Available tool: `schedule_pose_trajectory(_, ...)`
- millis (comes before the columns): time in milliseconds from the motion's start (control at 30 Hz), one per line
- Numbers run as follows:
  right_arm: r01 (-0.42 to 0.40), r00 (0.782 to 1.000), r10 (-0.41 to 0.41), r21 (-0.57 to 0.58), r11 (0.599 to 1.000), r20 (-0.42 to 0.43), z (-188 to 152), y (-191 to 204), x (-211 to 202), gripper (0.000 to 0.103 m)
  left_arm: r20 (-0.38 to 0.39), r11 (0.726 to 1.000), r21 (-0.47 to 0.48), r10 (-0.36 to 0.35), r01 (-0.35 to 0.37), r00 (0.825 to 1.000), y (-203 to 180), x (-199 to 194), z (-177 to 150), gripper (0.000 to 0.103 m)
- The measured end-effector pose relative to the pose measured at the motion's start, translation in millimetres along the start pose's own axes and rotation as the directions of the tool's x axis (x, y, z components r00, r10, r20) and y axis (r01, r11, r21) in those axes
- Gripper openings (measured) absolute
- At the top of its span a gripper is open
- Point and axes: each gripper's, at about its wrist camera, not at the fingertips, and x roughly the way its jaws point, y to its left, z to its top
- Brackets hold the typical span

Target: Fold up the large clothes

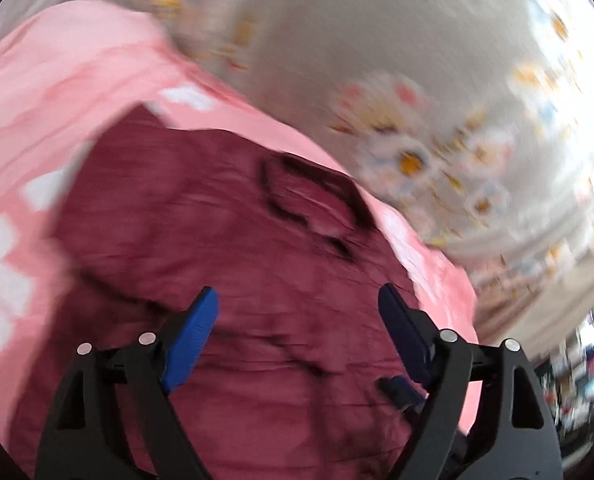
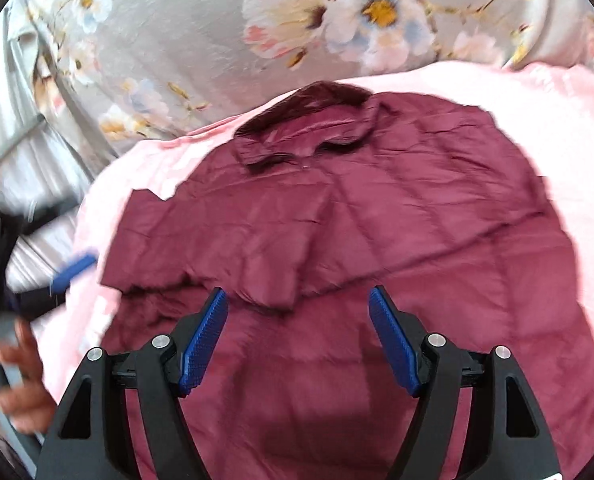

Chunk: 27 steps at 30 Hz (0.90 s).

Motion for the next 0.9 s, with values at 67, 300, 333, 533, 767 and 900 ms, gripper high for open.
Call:
schedule_pose_trajectory(67,-0.018,1.0,0.018,0.008,1.0,-0.019,11,6,14,0.071,0.005,0.997,-0.034,0.068,-0.068,0.998,24,-7,0,0.08)
schedule_pose_trajectory(300,0.036,0.989,-0.026,0.068,0.997,-0.146,18,14,70,0.066,-0.057,0.972,-0.096,0.209,-0.214,0.976,85,3,-26,0.078)
schedule_pose_trajectory(333,0.036,0.988,-0.026,0.065,0.997,-0.154,18,15,76,0.055,-0.064,0.971,-0.094,0.213,-0.218,0.975,88,7,-29,0.078)
schedule_pose_trajectory(533,0.059,0.998,-0.055,-0.078,0.995,0.044,70,38,24,0.004,-0.074,0.972,-0.062,0.222,-0.226,0.972,89,15,-32,0.078)
schedule_pose_trajectory(767,0.309,0.942,-0.298,-0.048,0.95,0.153,111,-34,-23,0.004,-0.073,0.979,-0.135,0.143,-0.152,0.987,88,10,-19,0.078)
schedule_pose_trajectory(900,0.302,0.949,-0.296,-0.042,0.952,0.109,97,-54,-7,0.004,-0.071,0.979,-0.188,0.07,-0.082,0.995,79,24,11,0.078)
